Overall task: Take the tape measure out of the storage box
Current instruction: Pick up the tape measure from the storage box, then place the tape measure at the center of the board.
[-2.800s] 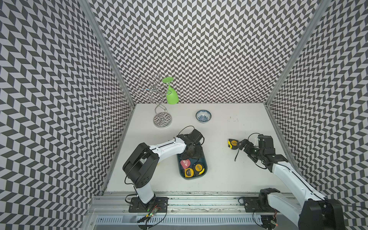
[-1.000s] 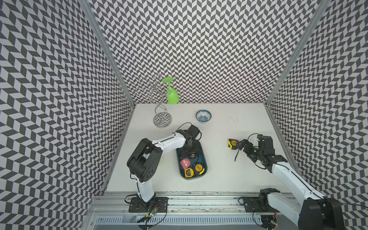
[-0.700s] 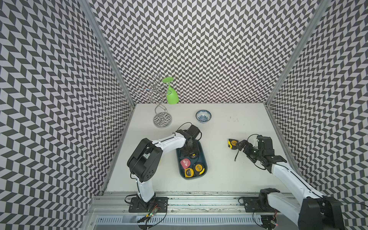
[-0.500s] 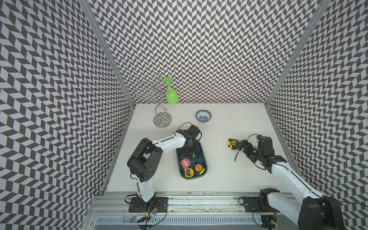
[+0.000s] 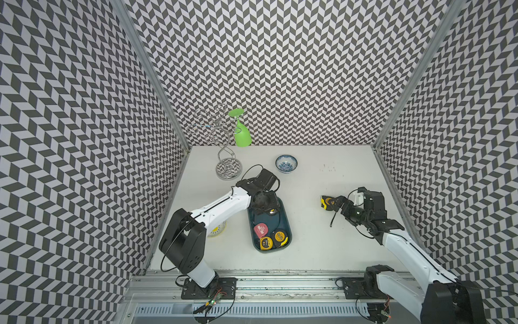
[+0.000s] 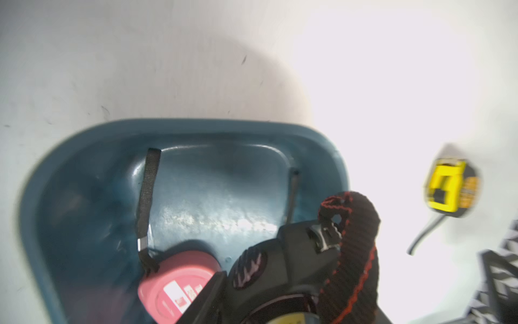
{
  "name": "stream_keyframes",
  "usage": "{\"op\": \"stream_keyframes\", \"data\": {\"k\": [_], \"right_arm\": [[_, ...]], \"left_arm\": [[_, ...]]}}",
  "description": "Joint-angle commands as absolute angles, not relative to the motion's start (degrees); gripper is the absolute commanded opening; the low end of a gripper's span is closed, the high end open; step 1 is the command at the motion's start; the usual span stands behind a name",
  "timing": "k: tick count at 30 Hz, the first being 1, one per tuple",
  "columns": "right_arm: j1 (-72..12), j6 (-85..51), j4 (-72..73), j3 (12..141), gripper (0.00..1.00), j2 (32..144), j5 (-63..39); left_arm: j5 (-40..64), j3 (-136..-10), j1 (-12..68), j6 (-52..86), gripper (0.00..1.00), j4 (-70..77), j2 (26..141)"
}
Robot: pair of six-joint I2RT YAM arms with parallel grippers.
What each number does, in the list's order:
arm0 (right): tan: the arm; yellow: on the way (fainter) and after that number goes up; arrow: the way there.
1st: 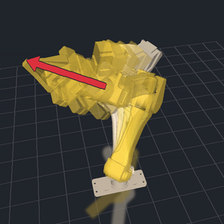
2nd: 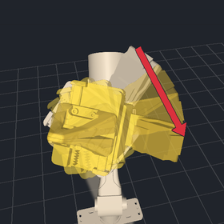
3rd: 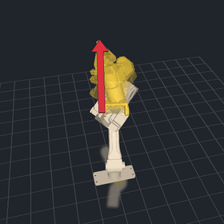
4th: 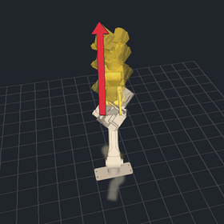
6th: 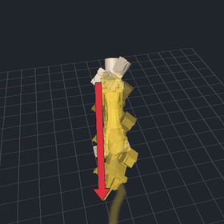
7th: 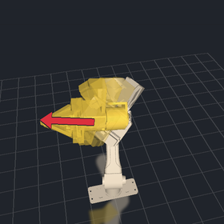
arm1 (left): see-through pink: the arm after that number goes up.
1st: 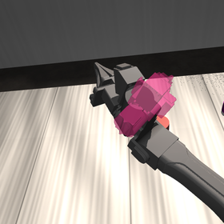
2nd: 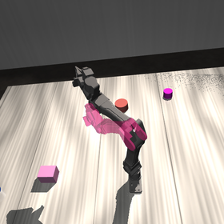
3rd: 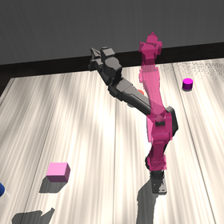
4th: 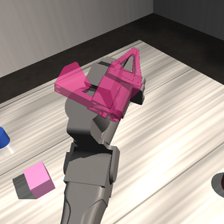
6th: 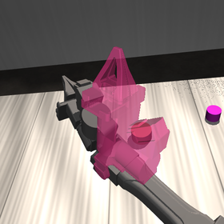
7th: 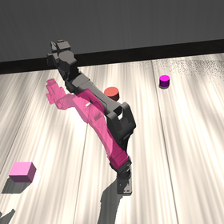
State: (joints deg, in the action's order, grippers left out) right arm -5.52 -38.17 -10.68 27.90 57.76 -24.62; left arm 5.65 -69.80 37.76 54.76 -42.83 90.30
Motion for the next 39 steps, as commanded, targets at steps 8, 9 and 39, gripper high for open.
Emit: {"op": "stream_keyframes", "data": {"k": [8,9,39], "right_arm": [[-19.56,-33.97,2.62,35.49,1.0,58.45,-31.0],[-21.32,-33.97,3.79,36.21,1.0,58.97,-31.0],[-36.3,-36.54,17.81,42.67,0.7,70.5,-18.58]], "left_arm": [[10.25,-73.61,37.44,61.59,0.0,-37.46,85.1],[10.93,-73.65,37.48,62.49,0.0,-36.36,84.85],[16.51,-74.88,39.29,69.87,0.0,-25.65,81.48]]}}
